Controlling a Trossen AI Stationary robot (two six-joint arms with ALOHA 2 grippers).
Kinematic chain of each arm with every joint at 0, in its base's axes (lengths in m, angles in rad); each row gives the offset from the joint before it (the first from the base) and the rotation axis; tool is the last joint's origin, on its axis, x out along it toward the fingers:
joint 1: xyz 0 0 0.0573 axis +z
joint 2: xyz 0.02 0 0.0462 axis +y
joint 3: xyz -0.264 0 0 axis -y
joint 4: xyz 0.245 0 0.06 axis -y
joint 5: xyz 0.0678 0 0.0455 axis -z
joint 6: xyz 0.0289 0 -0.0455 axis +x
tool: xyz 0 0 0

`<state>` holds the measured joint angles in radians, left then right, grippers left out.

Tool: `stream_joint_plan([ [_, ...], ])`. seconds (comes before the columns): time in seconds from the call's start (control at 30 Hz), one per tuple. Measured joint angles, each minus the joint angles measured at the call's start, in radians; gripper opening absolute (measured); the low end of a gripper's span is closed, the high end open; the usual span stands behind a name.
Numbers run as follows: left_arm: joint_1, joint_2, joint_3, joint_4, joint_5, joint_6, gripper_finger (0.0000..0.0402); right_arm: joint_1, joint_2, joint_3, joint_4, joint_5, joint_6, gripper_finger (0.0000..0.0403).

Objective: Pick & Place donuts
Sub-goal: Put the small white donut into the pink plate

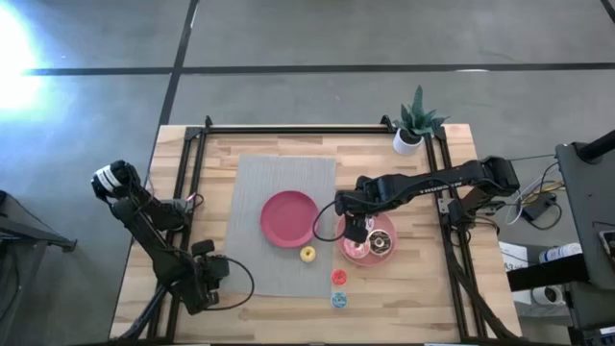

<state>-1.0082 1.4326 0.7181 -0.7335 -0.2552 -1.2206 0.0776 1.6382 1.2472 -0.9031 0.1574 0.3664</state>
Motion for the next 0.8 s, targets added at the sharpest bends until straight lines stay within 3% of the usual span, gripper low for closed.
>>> stream_joint_plan([
  [0.3, 0.001, 0.000, 0.001, -0.042, 0.012, -0.001, 0.0007, 0.000, 0.000, 0.000, 0.000, 0.000, -0.003, 0.0235],
  [0.5, 0.015, -0.040, 0.076, -0.154, 0.018, 0.000, 0.0001, 0.000, 0.000, 0.021, 0.003, -0.030, -0.020, 0.0235],
  [0.67, 0.068, -0.188, 0.127, -0.218, -0.126, 0.000, 0.0001, -0.027, 0.000, 0.054, 0.089, -0.154, -0.066, 0.0235],
  [0.8, 0.186, -0.368, 0.110, -0.127, -0.225, 0.025, 0.0001, -0.055, 0.000, 0.079, 0.237, -0.206, -0.143, 0.0235],
])
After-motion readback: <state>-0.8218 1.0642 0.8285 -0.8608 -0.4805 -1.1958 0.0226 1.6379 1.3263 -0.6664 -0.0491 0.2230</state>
